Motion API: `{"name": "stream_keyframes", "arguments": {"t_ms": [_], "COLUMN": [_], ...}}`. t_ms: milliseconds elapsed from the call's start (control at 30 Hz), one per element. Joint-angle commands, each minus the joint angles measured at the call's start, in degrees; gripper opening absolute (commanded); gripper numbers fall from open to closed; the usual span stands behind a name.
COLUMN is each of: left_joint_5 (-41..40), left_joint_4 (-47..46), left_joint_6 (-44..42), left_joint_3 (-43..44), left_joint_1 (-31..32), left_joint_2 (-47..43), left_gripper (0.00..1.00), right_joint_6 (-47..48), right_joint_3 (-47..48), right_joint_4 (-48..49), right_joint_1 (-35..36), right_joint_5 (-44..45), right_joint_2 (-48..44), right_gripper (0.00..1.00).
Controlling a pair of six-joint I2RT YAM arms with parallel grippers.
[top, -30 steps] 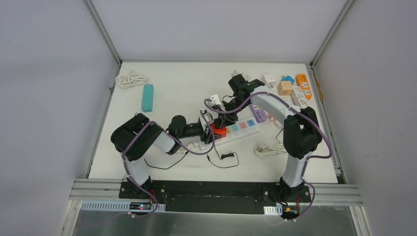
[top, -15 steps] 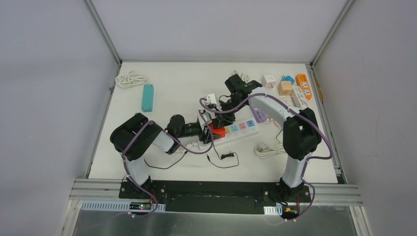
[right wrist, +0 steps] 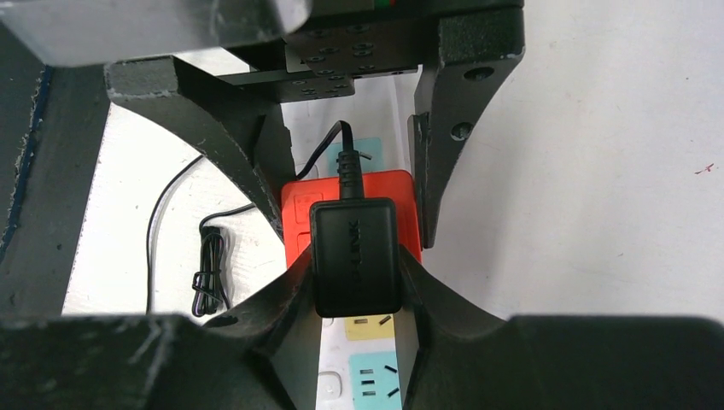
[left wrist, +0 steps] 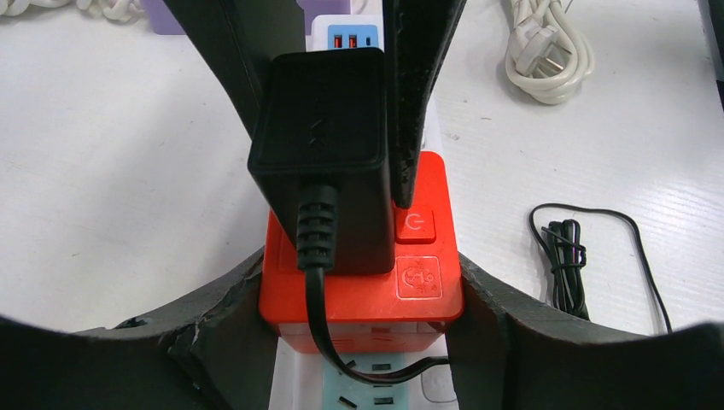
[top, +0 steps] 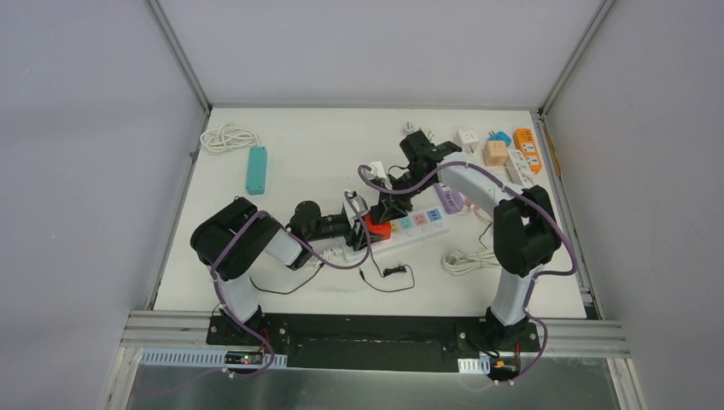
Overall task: Pull the plug off the socket
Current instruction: Remove the plug from the socket.
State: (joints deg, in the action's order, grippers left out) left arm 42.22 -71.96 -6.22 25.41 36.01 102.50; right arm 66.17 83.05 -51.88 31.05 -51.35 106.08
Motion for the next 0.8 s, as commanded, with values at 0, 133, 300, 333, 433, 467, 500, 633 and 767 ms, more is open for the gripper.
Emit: {"name": "stream_keyframes", "arguments": {"t_ms": [0, 133, 300, 333, 433, 467, 500, 633, 767], "left_joint_5": [1.1, 1.3, 1.4, 1.4, 1.3, 1.2, 1.2, 1.3, 1.5], "left_joint_4": [2.1, 2.1, 2.1, 2.2, 2.1, 1.9, 1.7, 0.9, 0.8], "left_joint_6": [-0.6, -0.4, -0.2, -0.3, -0.5, -0.5, -0.5, -0.4, -0.2], "left_joint_3": [-1.0, -0.7, -0.6, -0.7, -1.0, -1.1, -1.3, -1.6, -1.4], "left_joint_1": [-0.5, -0.5, -0.5, -0.5, -0.5, -0.5, -0.5, -0.8, -1.2], "left_joint_2": [-0.8, -0.5, -0.4, -0.4, -0.5, -0.4, -0.3, 0.1, 0.4], "left_gripper": [0.00, 0.00, 0.00, 0.00, 0.00, 0.00, 0.00, 0.00, 0.00], "right_joint_6": [0.2, -3.1, -5.8, -5.9, -4.9, -4.5, -4.0, -1.6, -0.6], "right_joint_3": [0.3, 3.1, 5.5, 5.4, 3.6, 2.8, 2.1, -1.4, -3.0], "right_joint_4": [-2.1, -1.0, -0.8, -0.8, -0.9, -1.0, -1.2, -1.7, -1.8], "right_joint_1": [0.2, 4.8, 7.9, 7.9, 6.7, 5.8, 4.6, 0.6, -0.1], "right_joint_5": [-0.3, 1.6, 2.5, 2.5, 3.7, 3.5, 3.3, 2.7, 2.0], "right_joint_2": [-2.2, -1.7, -0.4, -0.4, -1.2, -1.6, -1.9, -2.9, -2.9], "right_gripper": [0.00, 0.00, 0.00, 0.00, 0.00, 0.00, 0.00, 0.00, 0.00]}}
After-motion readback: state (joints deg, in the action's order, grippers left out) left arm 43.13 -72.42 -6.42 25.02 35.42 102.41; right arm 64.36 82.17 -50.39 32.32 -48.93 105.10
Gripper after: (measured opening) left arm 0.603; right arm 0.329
